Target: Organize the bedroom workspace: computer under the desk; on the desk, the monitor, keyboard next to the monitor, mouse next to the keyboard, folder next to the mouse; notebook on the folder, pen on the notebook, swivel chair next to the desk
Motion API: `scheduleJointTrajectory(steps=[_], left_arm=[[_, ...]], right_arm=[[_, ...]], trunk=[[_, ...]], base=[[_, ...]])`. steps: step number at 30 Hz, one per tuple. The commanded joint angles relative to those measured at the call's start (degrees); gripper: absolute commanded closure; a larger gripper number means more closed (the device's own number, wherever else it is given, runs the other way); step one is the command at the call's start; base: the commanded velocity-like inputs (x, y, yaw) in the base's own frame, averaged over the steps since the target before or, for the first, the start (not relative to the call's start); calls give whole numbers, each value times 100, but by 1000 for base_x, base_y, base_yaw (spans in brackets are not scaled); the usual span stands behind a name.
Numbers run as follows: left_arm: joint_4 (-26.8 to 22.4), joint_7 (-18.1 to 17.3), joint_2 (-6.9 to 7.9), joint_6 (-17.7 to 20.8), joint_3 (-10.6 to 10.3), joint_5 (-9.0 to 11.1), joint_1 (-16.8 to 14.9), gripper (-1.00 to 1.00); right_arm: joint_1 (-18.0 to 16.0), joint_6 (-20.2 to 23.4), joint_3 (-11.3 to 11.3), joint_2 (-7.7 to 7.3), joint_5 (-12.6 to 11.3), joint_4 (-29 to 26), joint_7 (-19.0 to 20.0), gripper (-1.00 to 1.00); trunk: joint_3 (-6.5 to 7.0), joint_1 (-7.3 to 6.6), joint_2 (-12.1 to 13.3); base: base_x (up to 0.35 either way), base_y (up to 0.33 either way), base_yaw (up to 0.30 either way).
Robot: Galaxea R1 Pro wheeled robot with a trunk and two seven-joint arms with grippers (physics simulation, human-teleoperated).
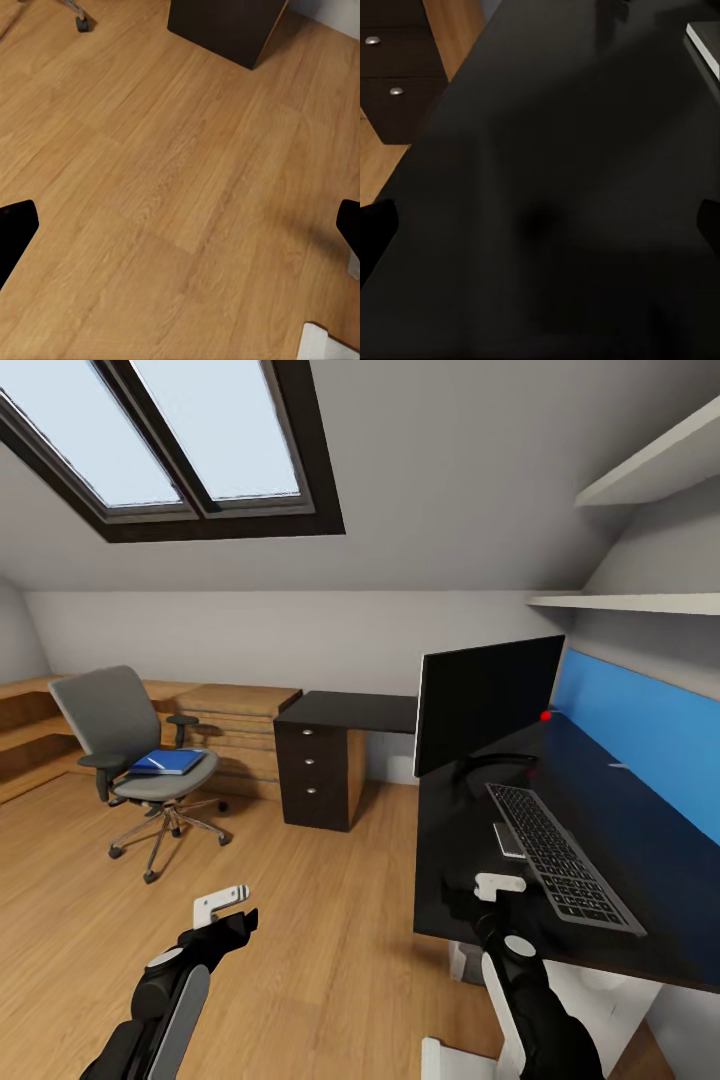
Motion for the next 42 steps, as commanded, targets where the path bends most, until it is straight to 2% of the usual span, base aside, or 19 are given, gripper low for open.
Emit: scheduleJointTrajectory(steps=[1,12,42], left_arm=[[-4,42,-1,19,4,61,-4,-100],[7,46,6,12,8,58,-4,-100],[8,59,7,11,9,58,-4,-100]], right_arm=[[-3,35,-10,3,22,27,-7,-100],[-4,179,-132,-3,20,212,-12,-100],[-4,185,-146,-3,24,218,-15,-100]], trunk=[[-6,0,-3],[-6,0,-3],[-6,0,-3]], base=[[0,0,0],[0,-1,0],[0,-114,0]])
